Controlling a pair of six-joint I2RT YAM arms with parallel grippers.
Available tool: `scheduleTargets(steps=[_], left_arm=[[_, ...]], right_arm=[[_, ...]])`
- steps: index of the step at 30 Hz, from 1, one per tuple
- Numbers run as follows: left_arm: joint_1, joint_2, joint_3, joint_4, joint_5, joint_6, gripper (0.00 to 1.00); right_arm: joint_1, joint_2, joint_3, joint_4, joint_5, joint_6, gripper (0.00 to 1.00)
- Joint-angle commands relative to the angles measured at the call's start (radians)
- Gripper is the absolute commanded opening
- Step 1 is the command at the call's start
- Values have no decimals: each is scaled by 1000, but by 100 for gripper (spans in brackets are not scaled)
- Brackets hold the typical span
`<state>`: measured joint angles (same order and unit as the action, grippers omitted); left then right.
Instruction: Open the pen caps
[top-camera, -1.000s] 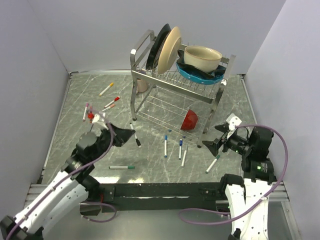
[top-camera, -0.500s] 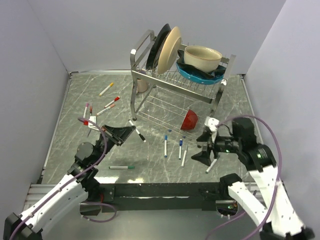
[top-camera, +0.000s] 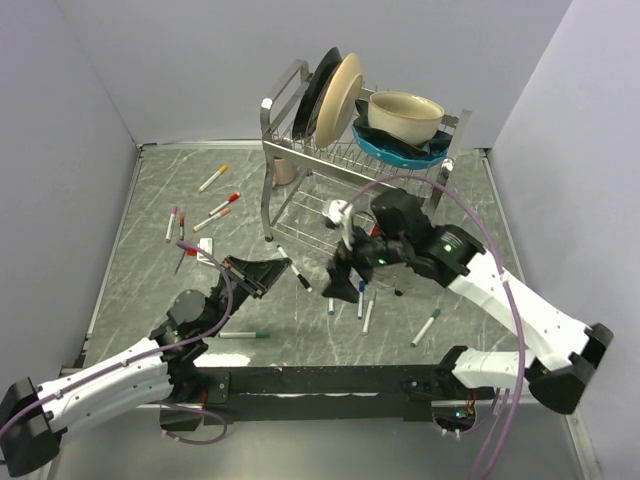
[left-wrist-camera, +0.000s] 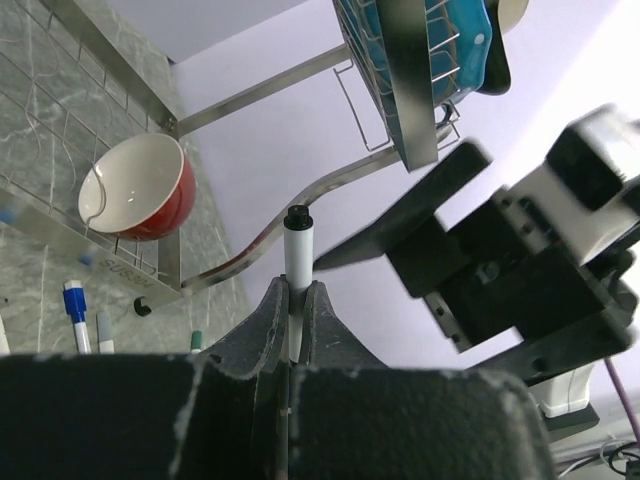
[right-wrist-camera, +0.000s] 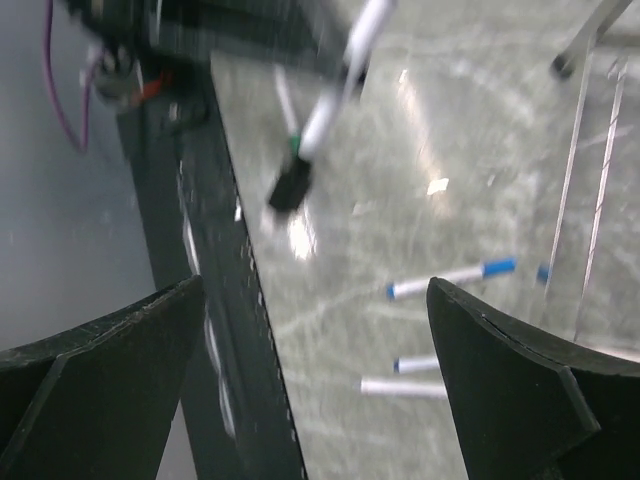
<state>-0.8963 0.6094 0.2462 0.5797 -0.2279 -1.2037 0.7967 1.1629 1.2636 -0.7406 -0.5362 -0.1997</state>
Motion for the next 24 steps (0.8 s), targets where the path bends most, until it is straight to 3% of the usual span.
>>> scheduleTargets(steps=[1, 4, 16, 19, 20, 23, 24], left_arm=[[-55, 12, 53, 65, -126, 46, 1], [-78, -2, 36, 89, -161, 44, 1], [-96, -4, 10, 118, -200, 35, 1], [-98, -2, 15, 120, -202, 39, 1], [-98, -3, 18, 115, -202, 42, 1], [-98, -14, 18, 103, -202, 46, 1], [-98, -19, 15, 101, -200, 47, 1]], right_arm=[[21, 79, 126, 90, 68, 163, 100], [22, 122, 117, 112, 6, 197, 99], [44, 188, 63, 153, -146, 247, 72], [52, 208, 66, 156, -151, 252, 51], [52, 210, 65, 159, -148, 253, 33], [52, 212, 59, 162, -156, 246, 5], [52, 208, 51, 165, -154, 243, 0]])
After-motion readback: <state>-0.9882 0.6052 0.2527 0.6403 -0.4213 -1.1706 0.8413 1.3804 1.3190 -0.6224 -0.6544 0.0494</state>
